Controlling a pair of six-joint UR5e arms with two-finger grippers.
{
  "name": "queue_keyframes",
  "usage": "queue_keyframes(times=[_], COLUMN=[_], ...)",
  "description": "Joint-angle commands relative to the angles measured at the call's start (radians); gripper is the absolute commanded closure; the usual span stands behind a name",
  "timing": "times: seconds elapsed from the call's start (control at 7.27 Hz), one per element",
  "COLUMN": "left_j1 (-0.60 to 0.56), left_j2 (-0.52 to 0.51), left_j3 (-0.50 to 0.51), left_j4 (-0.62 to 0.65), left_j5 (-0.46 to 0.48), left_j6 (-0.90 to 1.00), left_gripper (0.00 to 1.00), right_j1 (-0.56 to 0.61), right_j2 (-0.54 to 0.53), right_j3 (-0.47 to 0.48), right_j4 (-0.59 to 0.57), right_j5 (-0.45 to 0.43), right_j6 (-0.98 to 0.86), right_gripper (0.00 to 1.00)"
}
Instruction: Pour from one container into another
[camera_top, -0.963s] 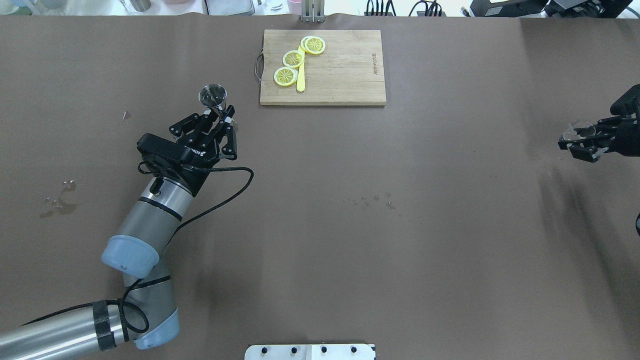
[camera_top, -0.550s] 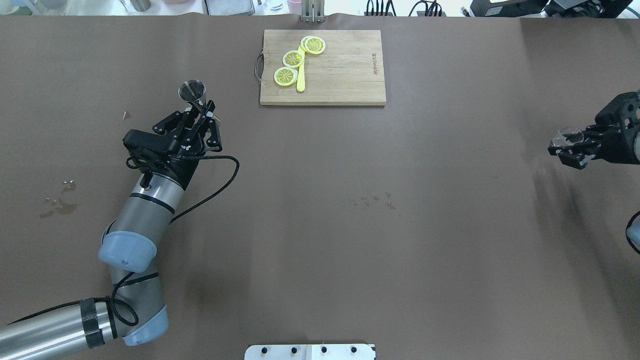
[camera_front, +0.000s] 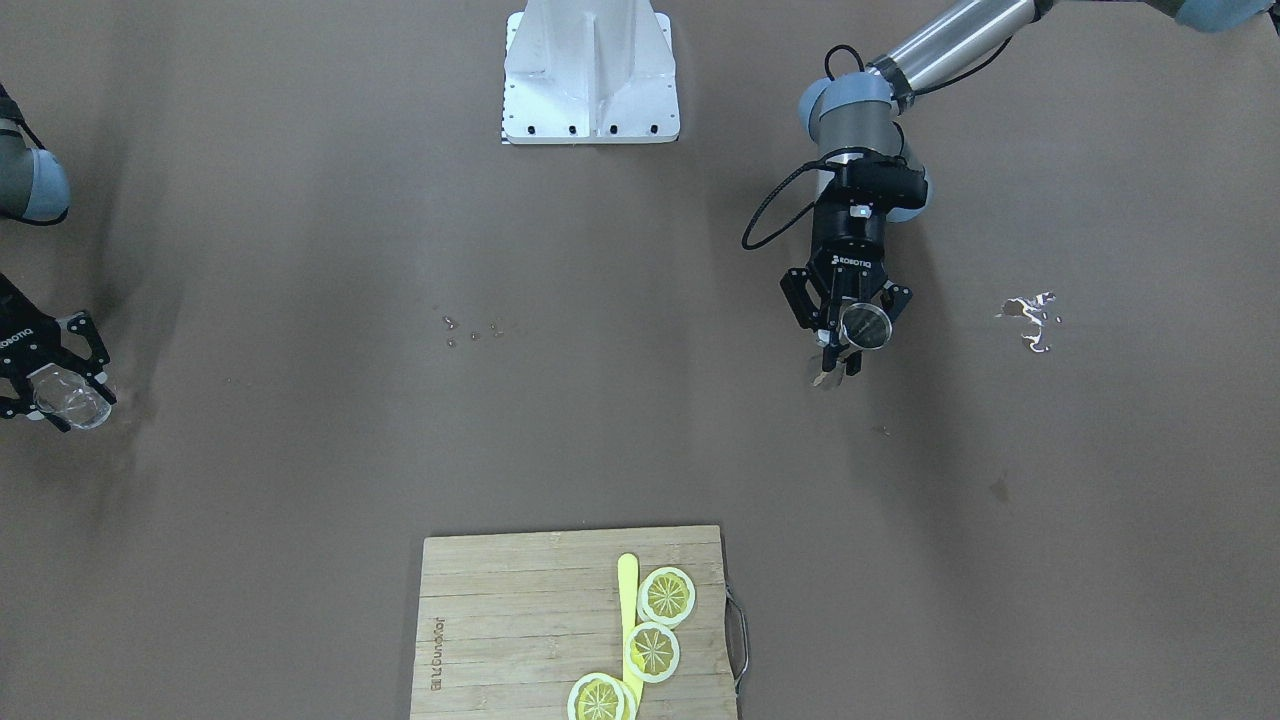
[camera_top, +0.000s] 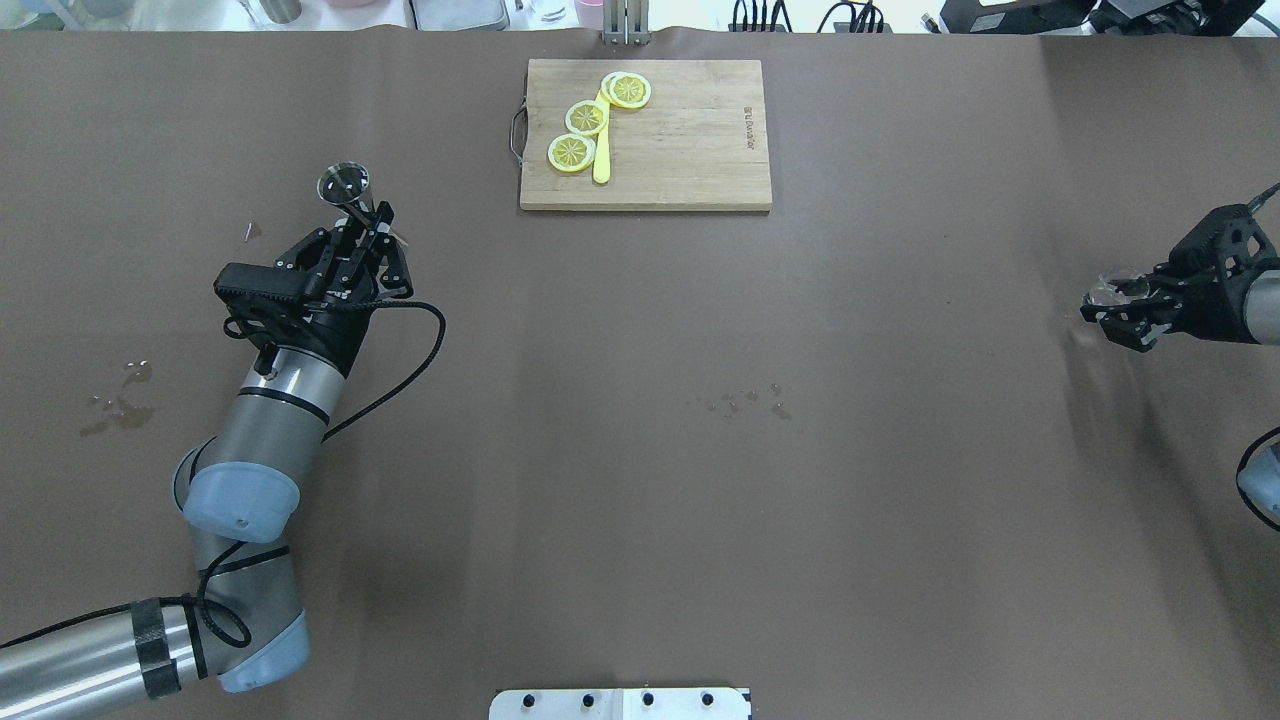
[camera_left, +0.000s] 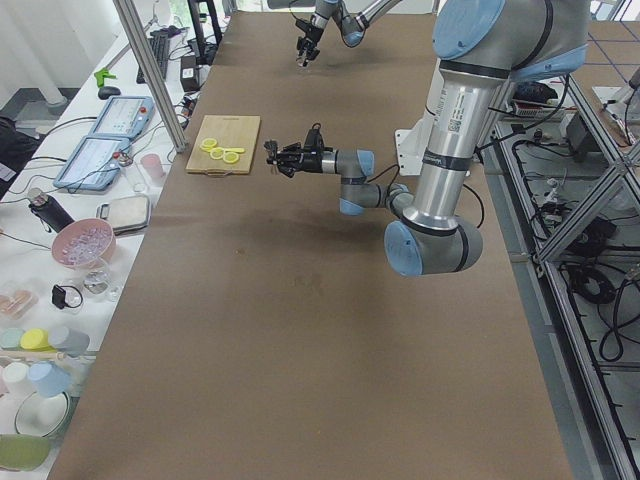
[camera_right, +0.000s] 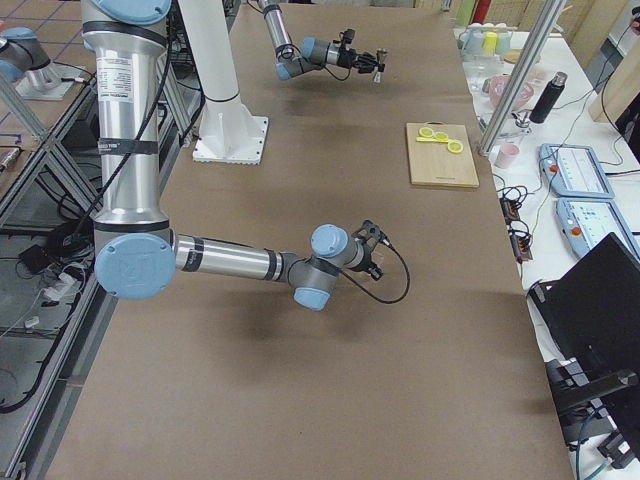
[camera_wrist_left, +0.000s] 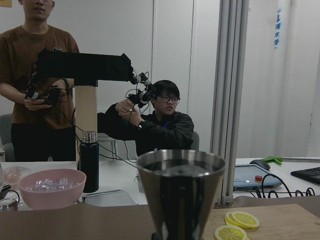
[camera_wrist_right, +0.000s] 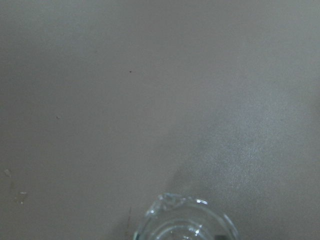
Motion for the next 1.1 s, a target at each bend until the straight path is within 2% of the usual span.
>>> queue_keyframes(times=[0.0, 0.41, 0.96], left_j1=[-0.001, -0.001, -0.003], left_j2=[0.037, 0.07, 0.083], left_j3=[0.0, 0.001, 0.001], left_j4=[0.003, 0.018, 0.166], left_j5=[0.02, 0.061, 0.068], left_j6=[-0.037, -0.061, -0.225], left_gripper=[1.0, 1.0, 1.0], right_j1=[-0.011, -0.021, -0.036], right_j2=[0.003, 0.013, 0.03], right_j3=[-0.034, -0.046, -0.066], right_j4=[0.046, 0.056, 0.058], right_j5=[-0.009, -0.009, -0.009], right_j6=[0.001, 0.005, 0.005], right_gripper=[1.0, 1.0, 1.0])
